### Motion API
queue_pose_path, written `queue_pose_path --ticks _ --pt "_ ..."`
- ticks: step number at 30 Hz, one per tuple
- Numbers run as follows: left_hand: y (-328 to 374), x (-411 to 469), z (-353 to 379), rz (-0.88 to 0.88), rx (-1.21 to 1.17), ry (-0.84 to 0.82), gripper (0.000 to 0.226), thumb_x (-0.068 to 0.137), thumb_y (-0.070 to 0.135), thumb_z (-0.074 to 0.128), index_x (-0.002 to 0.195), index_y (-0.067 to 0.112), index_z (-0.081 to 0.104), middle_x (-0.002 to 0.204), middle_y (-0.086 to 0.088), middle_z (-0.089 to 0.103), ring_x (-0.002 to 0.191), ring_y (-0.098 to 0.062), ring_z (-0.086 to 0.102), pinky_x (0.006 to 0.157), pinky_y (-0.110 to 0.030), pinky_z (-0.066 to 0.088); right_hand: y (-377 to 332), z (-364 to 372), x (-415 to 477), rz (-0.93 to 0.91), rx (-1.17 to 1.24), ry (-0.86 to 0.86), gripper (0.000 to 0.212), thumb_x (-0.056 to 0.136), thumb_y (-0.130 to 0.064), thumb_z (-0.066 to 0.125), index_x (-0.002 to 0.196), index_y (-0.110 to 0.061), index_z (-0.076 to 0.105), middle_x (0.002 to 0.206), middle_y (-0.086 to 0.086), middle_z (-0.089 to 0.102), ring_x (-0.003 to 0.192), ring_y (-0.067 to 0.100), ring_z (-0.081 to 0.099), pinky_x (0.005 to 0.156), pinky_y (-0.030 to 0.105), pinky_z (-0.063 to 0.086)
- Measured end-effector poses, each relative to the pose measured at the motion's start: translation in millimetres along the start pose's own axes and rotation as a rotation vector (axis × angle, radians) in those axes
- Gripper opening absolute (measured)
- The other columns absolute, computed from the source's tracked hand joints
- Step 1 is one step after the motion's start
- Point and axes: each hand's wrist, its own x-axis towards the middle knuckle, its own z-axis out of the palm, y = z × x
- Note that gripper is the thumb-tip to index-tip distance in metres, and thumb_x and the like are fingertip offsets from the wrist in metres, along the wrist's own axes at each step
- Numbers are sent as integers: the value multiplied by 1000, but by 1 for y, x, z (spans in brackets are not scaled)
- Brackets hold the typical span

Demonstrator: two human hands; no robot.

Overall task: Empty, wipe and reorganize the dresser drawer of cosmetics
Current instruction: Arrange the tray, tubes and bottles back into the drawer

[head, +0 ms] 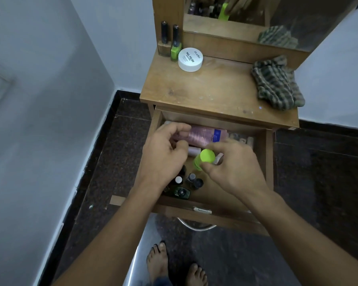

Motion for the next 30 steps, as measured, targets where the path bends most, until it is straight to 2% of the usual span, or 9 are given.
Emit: queue_pose_path --ticks 7,10,12,16,18,20,22,26,30 --pt "-10 -2 5 -51 52 22 41 84 12 64 111 42 69 102 20 69 82 -3 70 67 -30 61 2 16 0 40 -54 -81 28 77 -35 83 103 -32 75 99 -6 65 92 16 60 77 39 55" --pt "-10 0 7 -39 79 37 40 84 9 67 113 36 71 102 19 69 91 1 68 78 -19 56 -1 15 0 47 -79 -94 31 75 -35 85 105 -33 74 101 -7 64 93 15 60 76 35 53" --pt "-8 2 7 -24 94 39 39 85 9 69 115 34 71 104 19 68 90 3 65 76 -14 52 -3 11 0 44 -110 -123 34 75 -37 85 106 -34 73 103 -7 64 95 15 60 76 34 52" --pt "0 13 0 -2 76 49 38 85 12 62 116 33 70 106 18 65 80 -3 63 75 -31 58 -14 -14 19 31 -188 -221 44 74 -54 81 113 -34 70 112 -9 68 97 13 62 80 35 55" --pt "8 26 -3 22 122 87 36 84 16 59 114 33 69 108 16 66 93 -8 64 87 -36 56 -25 -33 45 45 -94 -114 42 76 -55 77 110 -31 73 103 -10 73 90 12 66 78 36 56" --pt "16 45 -4 40 154 139 31 85 20 59 111 32 70 107 15 68 93 -12 64 88 -37 53 -41 -45 82 78 11 91 37 77 -49 74 107 -29 75 94 -12 72 89 14 67 79 33 54" --pt "24 65 -3 40 167 184 25 88 25 60 111 31 70 107 14 69 93 -12 65 86 -36 53 -57 -50 121 101 35 225 41 78 -44 70 116 -29 74 101 -11 73 99 15 68 87 34 55" --pt "34 97 1 11 148 242 27 90 28 60 116 31 69 110 13 68 92 -5 61 80 -26 45 -71 -38 179 96 8 268 45 80 -43 69 123 -30 70 121 -4 70 113 21 63 85 33 52" --pt "35 111 0 26 164 255 26 89 27 60 113 30 70 109 13 67 90 -6 60 66 -13 35 -74 -21 205 133 -64 282 47 78 -50 72 120 -30 69 123 0 66 114 24 62 76 31 39"
